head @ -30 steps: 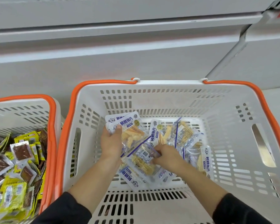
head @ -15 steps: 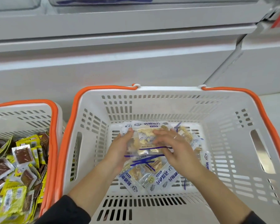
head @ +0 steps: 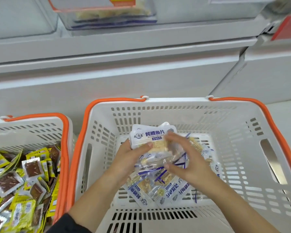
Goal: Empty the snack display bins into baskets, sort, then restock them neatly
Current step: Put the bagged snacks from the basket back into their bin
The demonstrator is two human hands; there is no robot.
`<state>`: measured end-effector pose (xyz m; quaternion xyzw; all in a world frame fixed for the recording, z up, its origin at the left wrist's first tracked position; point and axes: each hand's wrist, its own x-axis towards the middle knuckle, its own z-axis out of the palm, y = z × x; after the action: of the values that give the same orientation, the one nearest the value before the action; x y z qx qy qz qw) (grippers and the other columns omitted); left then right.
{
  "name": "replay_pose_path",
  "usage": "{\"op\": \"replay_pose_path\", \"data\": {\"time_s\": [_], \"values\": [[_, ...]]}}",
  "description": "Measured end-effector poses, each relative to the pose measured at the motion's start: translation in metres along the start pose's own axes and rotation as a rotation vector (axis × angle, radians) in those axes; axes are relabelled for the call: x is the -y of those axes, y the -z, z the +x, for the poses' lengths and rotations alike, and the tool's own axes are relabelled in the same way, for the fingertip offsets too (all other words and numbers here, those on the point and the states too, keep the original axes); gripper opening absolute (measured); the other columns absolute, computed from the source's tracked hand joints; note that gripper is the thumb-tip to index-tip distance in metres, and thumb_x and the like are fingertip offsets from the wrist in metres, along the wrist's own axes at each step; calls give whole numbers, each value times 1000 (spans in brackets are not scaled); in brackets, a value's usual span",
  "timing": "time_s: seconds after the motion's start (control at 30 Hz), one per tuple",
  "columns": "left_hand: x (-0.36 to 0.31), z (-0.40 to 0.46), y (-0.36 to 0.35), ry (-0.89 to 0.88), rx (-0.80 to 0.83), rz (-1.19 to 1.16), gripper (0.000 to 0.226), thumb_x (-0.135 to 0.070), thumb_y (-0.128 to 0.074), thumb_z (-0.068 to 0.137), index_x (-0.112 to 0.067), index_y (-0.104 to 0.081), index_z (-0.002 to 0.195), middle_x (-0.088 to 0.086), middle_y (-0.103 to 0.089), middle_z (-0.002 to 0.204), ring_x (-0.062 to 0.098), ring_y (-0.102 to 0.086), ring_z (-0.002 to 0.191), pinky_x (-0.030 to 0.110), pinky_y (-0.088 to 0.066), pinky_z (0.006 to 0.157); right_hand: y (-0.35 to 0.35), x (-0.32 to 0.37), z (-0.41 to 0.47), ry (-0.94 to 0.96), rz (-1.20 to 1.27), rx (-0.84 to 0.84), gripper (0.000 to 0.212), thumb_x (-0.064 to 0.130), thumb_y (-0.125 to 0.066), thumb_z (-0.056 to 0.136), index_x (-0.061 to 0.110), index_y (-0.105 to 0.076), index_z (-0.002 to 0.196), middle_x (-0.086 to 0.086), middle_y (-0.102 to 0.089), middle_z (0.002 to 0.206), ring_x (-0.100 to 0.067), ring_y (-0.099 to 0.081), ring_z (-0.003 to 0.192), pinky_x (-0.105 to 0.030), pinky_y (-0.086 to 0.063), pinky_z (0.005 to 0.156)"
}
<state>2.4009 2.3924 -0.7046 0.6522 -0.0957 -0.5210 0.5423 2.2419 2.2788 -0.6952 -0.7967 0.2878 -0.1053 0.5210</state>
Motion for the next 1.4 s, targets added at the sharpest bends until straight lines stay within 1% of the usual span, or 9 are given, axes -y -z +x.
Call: {"op": "replay_pose_path", "data": {"time_s": [0.1,0.2,0.4,0.6,0.77,0.9,1.0,1.2,1.4], "values": [[-28,-21,4,-77,10,34,27,-19,-67,87,-21,-67,115,-6,-73,109,10,-67,104,29,-48,92,27,31,-7,-408,219,-200,89,55,-74,62,46,-33,141,22,-33,148,-2,-33,136,-23,-26,108],[-58,-49,1,-151,17,44,30,-24,-68,86,-25,-67,116,-8,-72,110,10,-67,105,36,-46,98,43,65,-13,-563,579,-28,90,70,-65,64,32,-40,142,6,-52,141,-16,-52,125,-36,-36,107],[-117,-108,-10,-333,-124,-73,23,-28,-70,88,-31,-67,110,-16,-73,102,6,-66,103,29,-47,89,46,153,-27,-413,736,-81,36,47,-54,87,22,-62,112,3,-72,95,-16,-61,111,-40,-38,110],[-170,-166,11,-493,-140,9,38,-19,-77,81,-20,-65,116,-3,-74,105,15,-70,99,34,-51,88,61,214,-37,-284,348,93,88,82,-58,62,26,-55,131,7,-56,136,-10,-49,128,-33,-37,110],[-208,-198,17,-632,-85,124,26,-7,-72,82,-18,-66,105,-3,-76,95,13,-72,87,18,-52,71,82,257,-26,-86,503,145,81,43,-83,67,16,-50,136,-3,-64,127,-21,-60,119,-42,-40,108],[-235,-210,9,-718,-14,210,28,3,-70,82,-15,-62,103,-6,-76,86,7,-71,77,16,-52,64,86,274,-16,-54,606,265,82,31,-94,50,7,-62,122,-13,-68,119,-26,-67,106,-33,-54,84],[-254,-204,5,-735,32,304,30,-1,-71,83,-15,-61,108,-3,-75,96,9,-71,84,18,-54,71,95,274,-7,-31,637,195,74,23,-92,52,6,-63,118,-12,-72,108,-19,-71,90,-25,-55,67],[-328,-155,13,-760,-47,636,44,-48,-60,91,-27,-52,128,-13,-68,110,3,-64,98,21,-50,86,151,285,43,103,643,-57,105,35,-98,20,5,-64,115,-16,-71,108,-28,-70,94,-34,-59,80],[-398,-79,42,-641,-312,1628,44,-37,-56,92,-17,-51,131,2,-61,126,22,-58,112,38,-50,91,218,297,105,114,490,-322,21,9,-75,70,11,-65,88,6,-68,61,-9,-61,50,-14,-43,41]]}}
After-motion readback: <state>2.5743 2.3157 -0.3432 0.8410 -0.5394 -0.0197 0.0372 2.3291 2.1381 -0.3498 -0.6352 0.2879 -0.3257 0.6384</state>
